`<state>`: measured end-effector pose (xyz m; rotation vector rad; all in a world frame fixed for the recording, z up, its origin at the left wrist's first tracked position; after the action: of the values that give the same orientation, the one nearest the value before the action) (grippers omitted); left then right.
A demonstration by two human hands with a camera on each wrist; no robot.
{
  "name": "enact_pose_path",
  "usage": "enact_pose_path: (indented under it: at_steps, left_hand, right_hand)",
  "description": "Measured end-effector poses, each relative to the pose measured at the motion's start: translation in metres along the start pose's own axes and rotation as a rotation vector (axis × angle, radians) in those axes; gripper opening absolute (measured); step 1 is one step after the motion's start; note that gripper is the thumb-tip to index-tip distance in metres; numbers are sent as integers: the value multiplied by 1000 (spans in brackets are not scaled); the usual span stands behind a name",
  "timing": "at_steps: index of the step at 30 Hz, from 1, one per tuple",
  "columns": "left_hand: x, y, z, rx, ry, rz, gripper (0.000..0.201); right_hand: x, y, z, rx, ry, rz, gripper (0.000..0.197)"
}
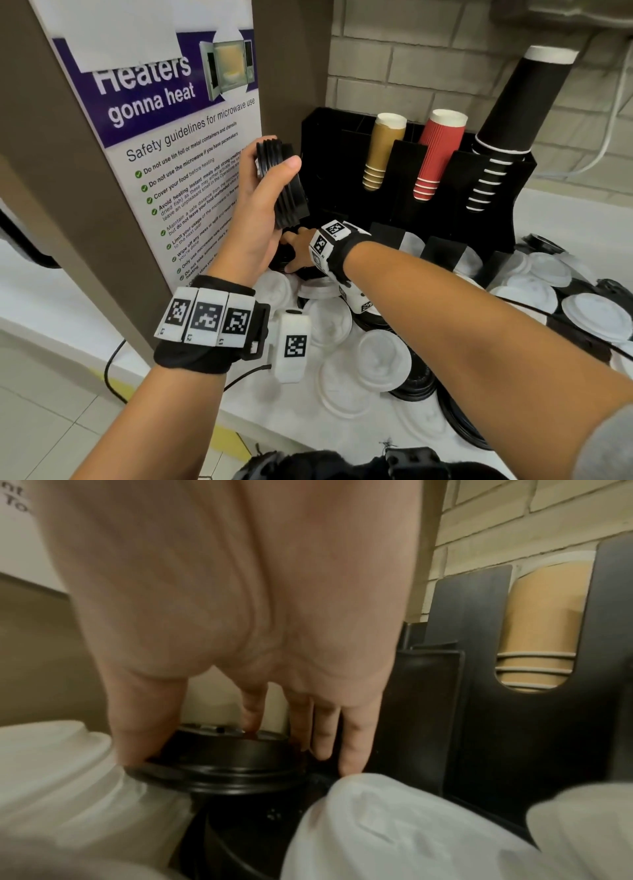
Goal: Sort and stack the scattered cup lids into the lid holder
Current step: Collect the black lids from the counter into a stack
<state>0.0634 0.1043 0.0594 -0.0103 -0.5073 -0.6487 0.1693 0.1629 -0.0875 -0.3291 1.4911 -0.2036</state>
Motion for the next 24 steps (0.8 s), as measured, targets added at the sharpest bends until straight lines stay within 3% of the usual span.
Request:
enact_pose_path:
  at_steps: [5, 8, 11, 14, 20, 24]
  left_hand:
    - [-1, 1, -1, -14, -6, 3, 32]
    - [-3, 1, 0, -17, -12, 13, 44]
    - [-4, 2, -2, -23, 2, 28, 60]
    - [-5, 1, -7, -33, 11, 45, 57]
    - [-11, 1, -30, -145, -27, 63, 48]
    - [-7, 0, -44, -208, -20, 62, 62]
  right_hand:
    - [4, 11, 1, 13, -1, 11, 91]
    - [-6, 4, 5, 48, 43, 71, 85]
    - [-33, -16, 15, 37, 229, 129, 77]
    - [-63, -51, 31, 4, 416, 160, 69]
    - [-88, -121, 51, -86, 1236, 431, 32]
    - [-95, -144, 27, -285, 1277, 460, 45]
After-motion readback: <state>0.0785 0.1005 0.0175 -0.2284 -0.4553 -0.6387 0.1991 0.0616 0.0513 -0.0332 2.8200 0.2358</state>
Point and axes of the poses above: each hand's wrist, its own y-axis towards the middle knuckle, its own x-axis out of the palm, z = x × y, the point moved 8 cm from there along y, towards the middle knuckle, and after that the axes turned 11 degrees about -x, right-handed, at the moved point
